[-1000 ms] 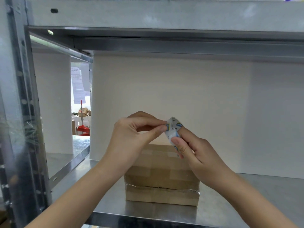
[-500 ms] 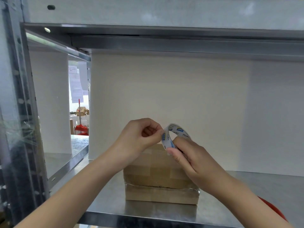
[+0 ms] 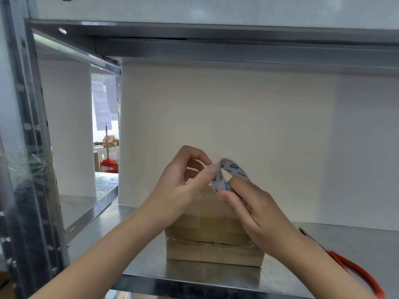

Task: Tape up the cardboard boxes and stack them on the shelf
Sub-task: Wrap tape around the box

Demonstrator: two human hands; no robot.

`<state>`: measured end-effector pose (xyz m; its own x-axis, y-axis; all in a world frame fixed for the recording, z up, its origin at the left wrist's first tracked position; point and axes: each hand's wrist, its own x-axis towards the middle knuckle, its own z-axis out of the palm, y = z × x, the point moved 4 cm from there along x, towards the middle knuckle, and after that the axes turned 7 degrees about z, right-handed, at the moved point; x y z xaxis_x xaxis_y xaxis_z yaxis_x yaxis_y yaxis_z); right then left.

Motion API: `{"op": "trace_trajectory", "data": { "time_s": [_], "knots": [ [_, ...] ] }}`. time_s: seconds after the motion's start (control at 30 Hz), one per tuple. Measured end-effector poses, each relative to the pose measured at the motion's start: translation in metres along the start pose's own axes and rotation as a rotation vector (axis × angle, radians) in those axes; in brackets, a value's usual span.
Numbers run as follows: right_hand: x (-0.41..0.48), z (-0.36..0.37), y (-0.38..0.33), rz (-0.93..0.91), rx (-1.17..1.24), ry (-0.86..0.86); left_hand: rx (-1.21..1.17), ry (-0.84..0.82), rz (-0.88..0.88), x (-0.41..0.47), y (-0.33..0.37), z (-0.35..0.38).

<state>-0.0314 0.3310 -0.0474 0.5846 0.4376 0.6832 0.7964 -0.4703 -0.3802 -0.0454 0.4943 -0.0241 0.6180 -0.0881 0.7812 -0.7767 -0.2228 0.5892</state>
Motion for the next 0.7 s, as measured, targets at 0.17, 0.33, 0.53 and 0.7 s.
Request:
{"op": "trace_trajectory", "data": {
  "time_s": [0.17, 0.33, 0.53, 0.7],
  "knots": [
    [0.003, -0.002, -0.001, 0.027, 0.012, 0.013, -0.020, 0.068, -0.034, 0.006, -0.004, 0.000],
    [0.005, -0.002, -0.002, 0.020, -0.024, 0.052, -0.118, 0.229, -0.028, 0.003, 0.001, 0.005],
    [0.005, -0.003, -0.004, 0.036, 0.013, 0.061, -0.056, 0.281, 0.044, 0.003, 0.009, 0.004],
    [0.007, -0.006, -0.007, 0.129, 0.185, 0.062, 0.050, 0.287, 0.122, -0.007, 0.016, 0.012]
  ]
}}
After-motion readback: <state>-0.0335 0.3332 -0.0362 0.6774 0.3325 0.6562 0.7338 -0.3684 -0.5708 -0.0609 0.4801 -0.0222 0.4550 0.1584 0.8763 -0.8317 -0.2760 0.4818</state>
